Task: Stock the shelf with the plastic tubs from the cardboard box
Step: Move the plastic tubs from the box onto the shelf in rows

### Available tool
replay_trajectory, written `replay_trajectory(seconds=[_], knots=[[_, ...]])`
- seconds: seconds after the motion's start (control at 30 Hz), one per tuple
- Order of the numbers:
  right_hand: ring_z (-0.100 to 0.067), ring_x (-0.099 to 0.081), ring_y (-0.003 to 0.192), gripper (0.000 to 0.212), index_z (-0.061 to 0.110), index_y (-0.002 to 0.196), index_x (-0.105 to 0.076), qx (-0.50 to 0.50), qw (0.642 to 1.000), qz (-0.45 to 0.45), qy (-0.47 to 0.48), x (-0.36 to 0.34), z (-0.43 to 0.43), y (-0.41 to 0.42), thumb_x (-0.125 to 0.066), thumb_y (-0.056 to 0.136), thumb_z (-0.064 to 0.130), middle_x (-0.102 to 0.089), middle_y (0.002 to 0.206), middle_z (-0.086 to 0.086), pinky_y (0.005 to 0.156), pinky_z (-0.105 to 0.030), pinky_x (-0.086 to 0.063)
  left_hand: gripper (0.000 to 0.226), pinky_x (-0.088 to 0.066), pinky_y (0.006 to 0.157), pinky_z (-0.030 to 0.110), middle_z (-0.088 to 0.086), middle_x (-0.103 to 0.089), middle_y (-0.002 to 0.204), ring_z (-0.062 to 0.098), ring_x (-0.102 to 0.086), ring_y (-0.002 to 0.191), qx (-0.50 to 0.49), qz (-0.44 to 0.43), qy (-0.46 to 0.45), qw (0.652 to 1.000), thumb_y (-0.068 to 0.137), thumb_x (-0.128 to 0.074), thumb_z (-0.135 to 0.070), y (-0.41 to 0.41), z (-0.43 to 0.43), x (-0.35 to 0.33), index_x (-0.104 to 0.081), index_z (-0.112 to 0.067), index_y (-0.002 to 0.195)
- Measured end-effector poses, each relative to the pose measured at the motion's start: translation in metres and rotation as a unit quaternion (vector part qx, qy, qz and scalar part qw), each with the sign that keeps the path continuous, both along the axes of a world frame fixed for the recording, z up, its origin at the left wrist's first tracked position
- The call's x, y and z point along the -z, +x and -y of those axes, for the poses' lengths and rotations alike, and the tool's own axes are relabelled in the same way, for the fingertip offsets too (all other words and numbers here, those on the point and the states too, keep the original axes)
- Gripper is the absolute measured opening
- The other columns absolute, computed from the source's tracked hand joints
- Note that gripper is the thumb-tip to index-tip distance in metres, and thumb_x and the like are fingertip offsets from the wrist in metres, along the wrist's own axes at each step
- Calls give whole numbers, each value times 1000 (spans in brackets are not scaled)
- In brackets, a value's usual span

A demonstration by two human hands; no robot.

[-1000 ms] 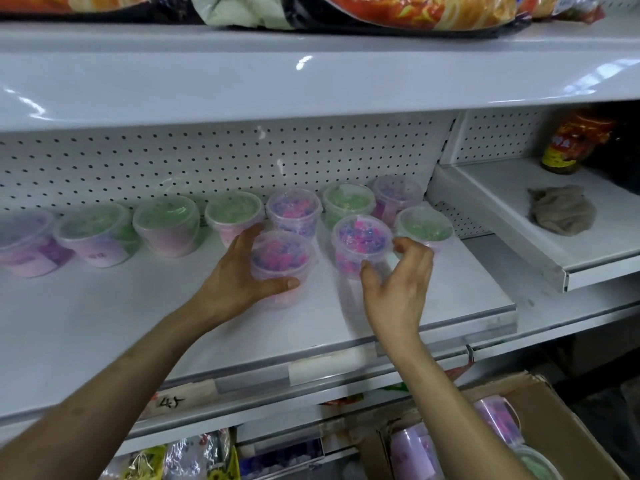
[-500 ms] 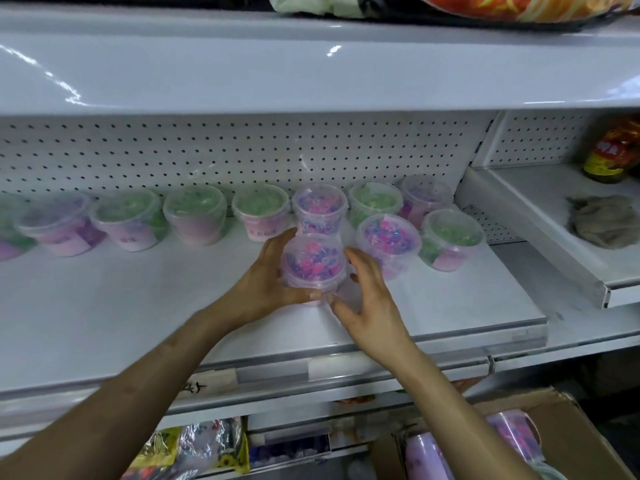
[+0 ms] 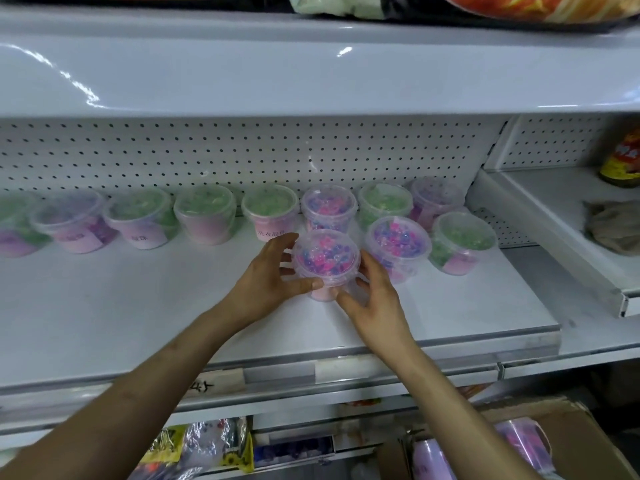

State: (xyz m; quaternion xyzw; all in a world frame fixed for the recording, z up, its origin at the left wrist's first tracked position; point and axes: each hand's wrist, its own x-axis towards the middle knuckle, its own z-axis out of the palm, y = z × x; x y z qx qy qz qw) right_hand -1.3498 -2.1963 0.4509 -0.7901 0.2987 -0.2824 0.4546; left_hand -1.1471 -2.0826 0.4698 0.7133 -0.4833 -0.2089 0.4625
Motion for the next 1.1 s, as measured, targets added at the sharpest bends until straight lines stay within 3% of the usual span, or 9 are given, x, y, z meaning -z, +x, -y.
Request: replay_trajectory(seconds=[0.23, 0.3, 0.37, 0.43, 0.7, 0.8, 0.93, 1.03, 1.1], knots=[[-5, -59, 125, 68, 32, 150, -49, 37, 998, -11, 43, 9, -2, 3, -73, 91, 57, -57, 141, 10, 108, -38, -53, 88, -61, 89, 26, -10, -61, 134, 9, -66, 114, 2, -11, -4, 1000, 74, -89, -55, -5, 4, 0, -44, -33, 146], [-4, -61, 122, 61, 30, 148, -52, 39, 997, -5, 61, 7, -2, 8, -72, 94, 51, -60, 138, 9, 105, -31, -53, 88, -61, 90, 31, -9, -60, 135, 9, -65, 115, 0, -11, -7, 1000, 73, -89, -57, -4, 8, -1, -45, -33, 145], [-2, -62, 121, 56, 27, 147, -54, 39, 996, 5, 83, 3, -2, 10, -72, 97, 44, -62, 137, 9, 96, -12, -51, 88, -62, 90, 33, -8, -60, 135, 7, -64, 116, -5, -14, -7, 1000, 72, -89, -58, -4, 12, 0, -45, -33, 144], [-1, -62, 120, 53, 25, 146, -55, 45, 995, 12, 92, 1, -1, 10, -71, 98, 41, -64, 136, 9, 87, -2, -47, 89, -61, 90, 31, -7, -59, 136, 6, -63, 116, -9, -9, -8, 1000, 72, -88, -59, -5, 16, 0, -44, -32, 144], [0, -63, 119, 47, 27, 144, -56, 66, 993, 9, 94, -6, 3, 2, -68, 100, 37, -67, 133, 11, 82, 2, -43, 90, -61, 89, 29, -7, -56, 139, 6, -63, 116, -8, 0, -9, 1000, 71, -88, -62, -12, 31, 1, -43, -34, 144], [-9, -63, 119, 53, 23, 149, -52, 94, 993, -42, 58, -7, 5, -5, -65, 101, 41, -64, 138, 5, 88, -11, -46, 91, -62, 90, 32, -6, -56, 139, 8, -62, 117, -9, 5, -12, 1000, 71, -87, -64, -13, 35, 1, -43, -34, 144], [-17, -63, 108, 33, 16, 131, -62, 171, 978, -25, -119, -15, -3, -25, -65, 99, 26, -64, 122, 0, 93, -39, -55, 94, -62, 91, 37, -6, -54, 141, 10, -63, 118, -7, -8, -1, 1000, 70, -87, -65, -12, 34, 3, -42, -33, 145], [-29, -54, 118, 34, 9, 125, -63, 238, 931, -5, -275, -22, 4, -34, -71, 93, 17, -58, 128, -10, 100, -42, -48, 98, -62, 92, 40, -5, -54, 142, 13, -64, 118, 0, -15, 5, 1000, 68, -86, -68, -13, 32, 3, -39, -34, 147], [-36, -47, 127, 45, 7, 132, -60, 263, 912, -43, -312, -26, 19, -33, -74, 92, 23, -51, 139, -18, 106, -45, -42, 100, -61, 93, 41, -4, -52, 144, 14, -64, 119, -1, -13, 9, 1000, 67, -85, -70, -14, 32, 0, -38, -34, 148]])
